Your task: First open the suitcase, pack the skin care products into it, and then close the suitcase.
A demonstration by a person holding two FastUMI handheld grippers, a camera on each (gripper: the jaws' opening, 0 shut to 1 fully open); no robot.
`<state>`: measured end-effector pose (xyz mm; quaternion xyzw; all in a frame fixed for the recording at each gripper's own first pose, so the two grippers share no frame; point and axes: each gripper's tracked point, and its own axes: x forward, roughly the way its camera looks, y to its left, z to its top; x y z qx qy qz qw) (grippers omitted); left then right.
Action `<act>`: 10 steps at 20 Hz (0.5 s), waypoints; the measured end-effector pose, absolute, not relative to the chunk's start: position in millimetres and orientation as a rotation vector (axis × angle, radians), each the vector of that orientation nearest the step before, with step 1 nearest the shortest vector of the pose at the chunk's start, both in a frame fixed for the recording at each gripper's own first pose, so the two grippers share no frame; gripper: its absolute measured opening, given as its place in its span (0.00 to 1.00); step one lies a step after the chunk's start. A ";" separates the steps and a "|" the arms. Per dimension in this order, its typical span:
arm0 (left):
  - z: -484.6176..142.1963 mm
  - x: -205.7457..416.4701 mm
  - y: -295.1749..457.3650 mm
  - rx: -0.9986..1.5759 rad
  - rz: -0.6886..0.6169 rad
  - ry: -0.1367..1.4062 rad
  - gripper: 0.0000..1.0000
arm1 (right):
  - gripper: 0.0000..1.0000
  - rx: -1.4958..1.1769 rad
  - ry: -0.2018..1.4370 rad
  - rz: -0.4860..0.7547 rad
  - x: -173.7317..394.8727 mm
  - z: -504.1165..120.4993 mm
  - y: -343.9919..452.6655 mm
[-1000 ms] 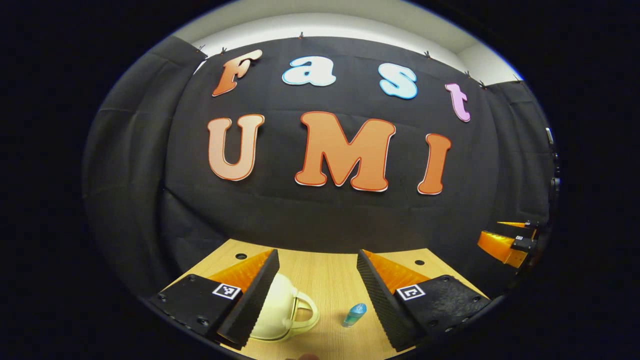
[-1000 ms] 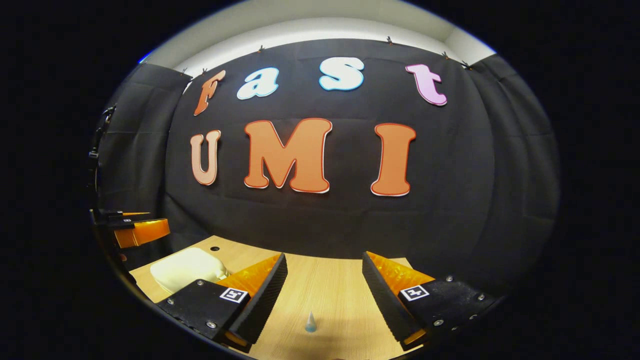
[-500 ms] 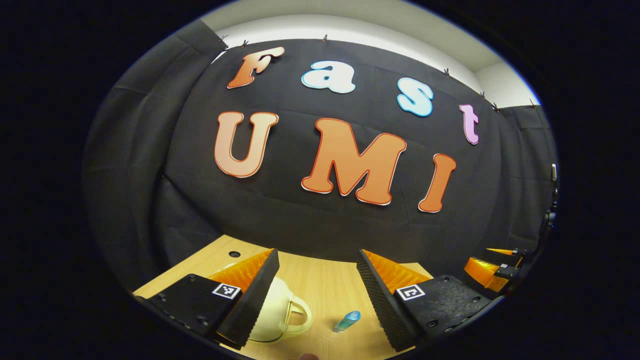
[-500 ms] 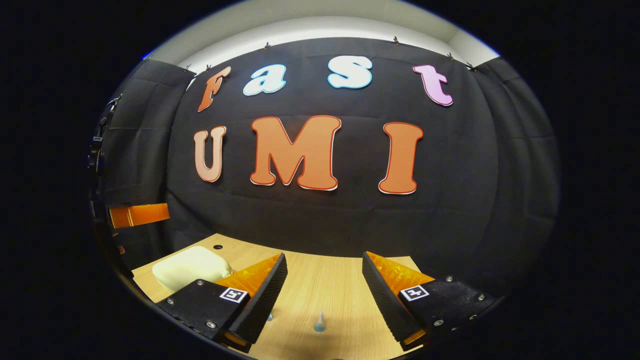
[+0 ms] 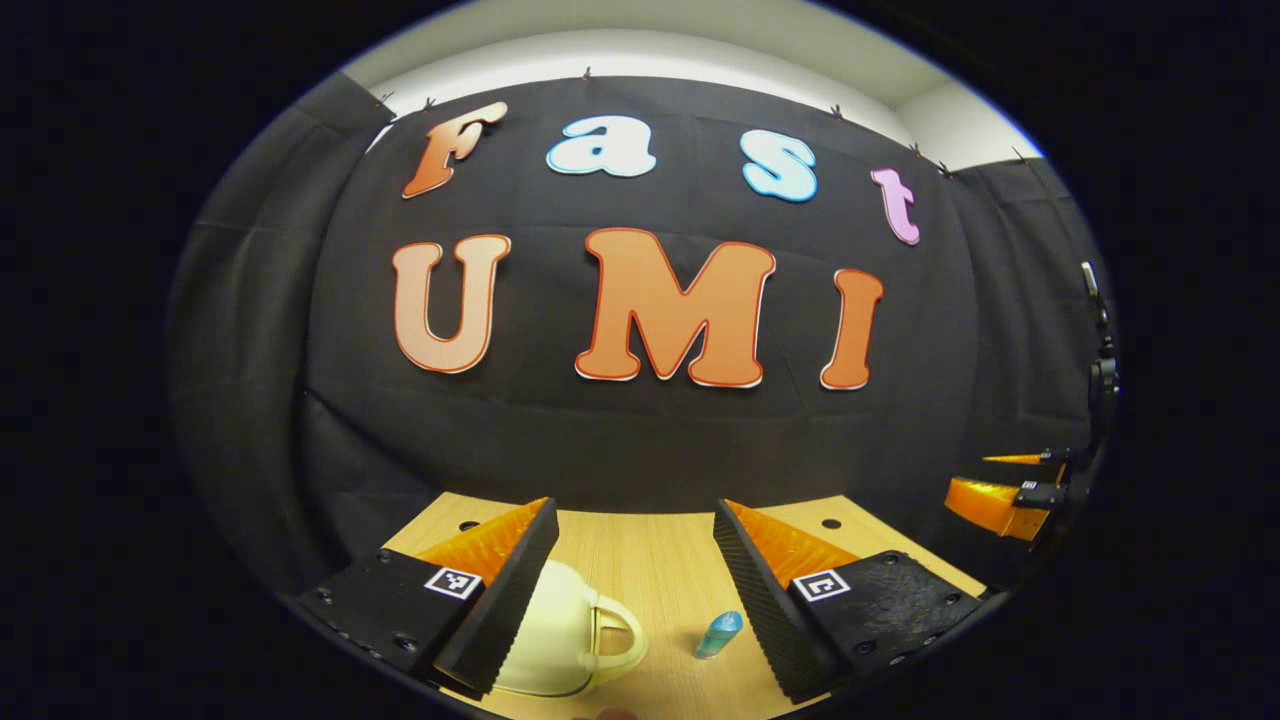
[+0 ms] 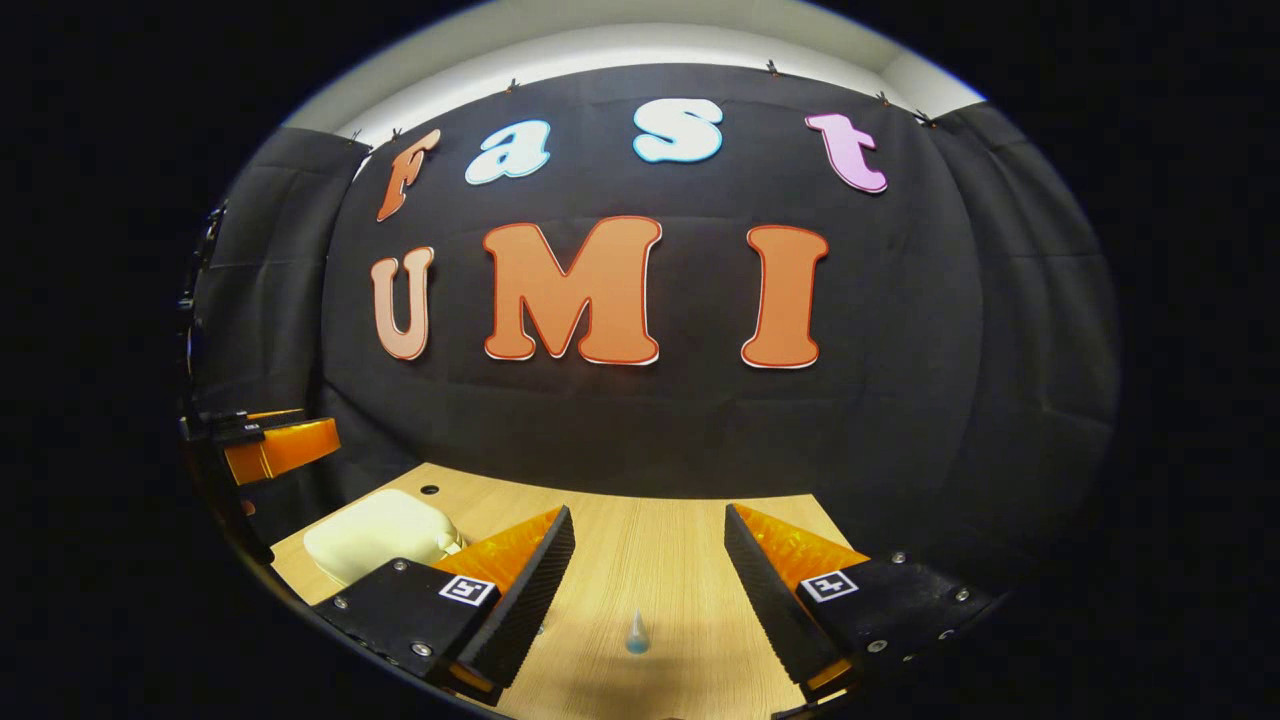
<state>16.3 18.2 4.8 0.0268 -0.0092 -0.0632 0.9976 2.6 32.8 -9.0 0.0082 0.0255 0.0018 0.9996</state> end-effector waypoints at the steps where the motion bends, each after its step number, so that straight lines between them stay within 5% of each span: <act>1: -2.3 16.8 18.2 0.069 -0.135 -0.002 0.97 | 0.95 0.018 0.060 0.001 1.7 -12.4 31.0; 10: -92.0 28.0 54.0 0.378 -0.060 0.117 0.98 | 0.96 0.067 0.192 -0.033 -9.1 -55.8 17.2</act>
